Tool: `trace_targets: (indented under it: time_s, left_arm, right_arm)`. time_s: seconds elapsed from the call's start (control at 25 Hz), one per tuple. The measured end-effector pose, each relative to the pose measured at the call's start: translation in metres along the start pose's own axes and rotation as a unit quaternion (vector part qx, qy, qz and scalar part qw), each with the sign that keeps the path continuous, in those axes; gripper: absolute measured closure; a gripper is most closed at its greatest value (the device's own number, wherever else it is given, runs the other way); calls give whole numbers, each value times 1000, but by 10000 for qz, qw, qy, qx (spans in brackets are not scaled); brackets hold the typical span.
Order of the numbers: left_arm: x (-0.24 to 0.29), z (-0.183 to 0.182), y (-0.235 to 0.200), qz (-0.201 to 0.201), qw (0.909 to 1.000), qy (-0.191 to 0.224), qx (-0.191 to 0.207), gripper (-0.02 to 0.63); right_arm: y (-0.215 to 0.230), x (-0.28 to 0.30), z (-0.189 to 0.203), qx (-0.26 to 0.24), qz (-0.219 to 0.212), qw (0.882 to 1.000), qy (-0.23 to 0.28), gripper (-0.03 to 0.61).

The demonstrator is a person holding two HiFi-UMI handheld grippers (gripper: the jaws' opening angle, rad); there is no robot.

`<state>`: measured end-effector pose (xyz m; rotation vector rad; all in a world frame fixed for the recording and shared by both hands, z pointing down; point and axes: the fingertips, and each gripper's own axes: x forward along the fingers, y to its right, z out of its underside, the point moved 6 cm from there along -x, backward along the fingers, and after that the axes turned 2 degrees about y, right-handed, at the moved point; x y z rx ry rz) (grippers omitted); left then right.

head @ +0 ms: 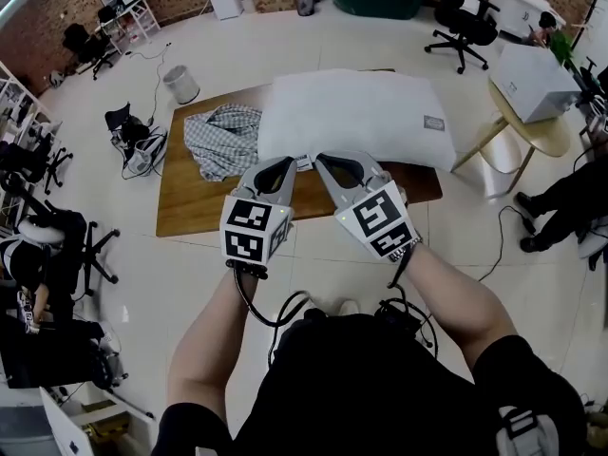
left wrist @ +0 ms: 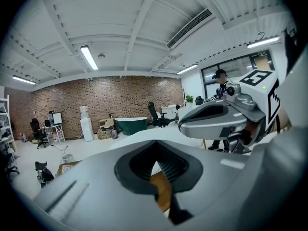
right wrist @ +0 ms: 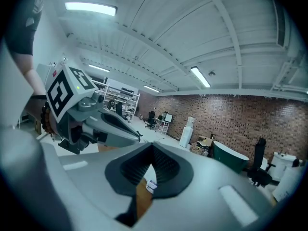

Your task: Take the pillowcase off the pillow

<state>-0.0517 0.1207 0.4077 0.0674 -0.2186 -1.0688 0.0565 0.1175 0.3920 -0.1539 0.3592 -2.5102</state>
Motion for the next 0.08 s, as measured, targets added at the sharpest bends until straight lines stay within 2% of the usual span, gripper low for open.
trace_targets:
  time_s: [0.08]
  left_arm:
    - [4,2,2,-4,10000,-26,3,609]
  right_arm:
    - [3,-1,4,5,17,10000,-25,578]
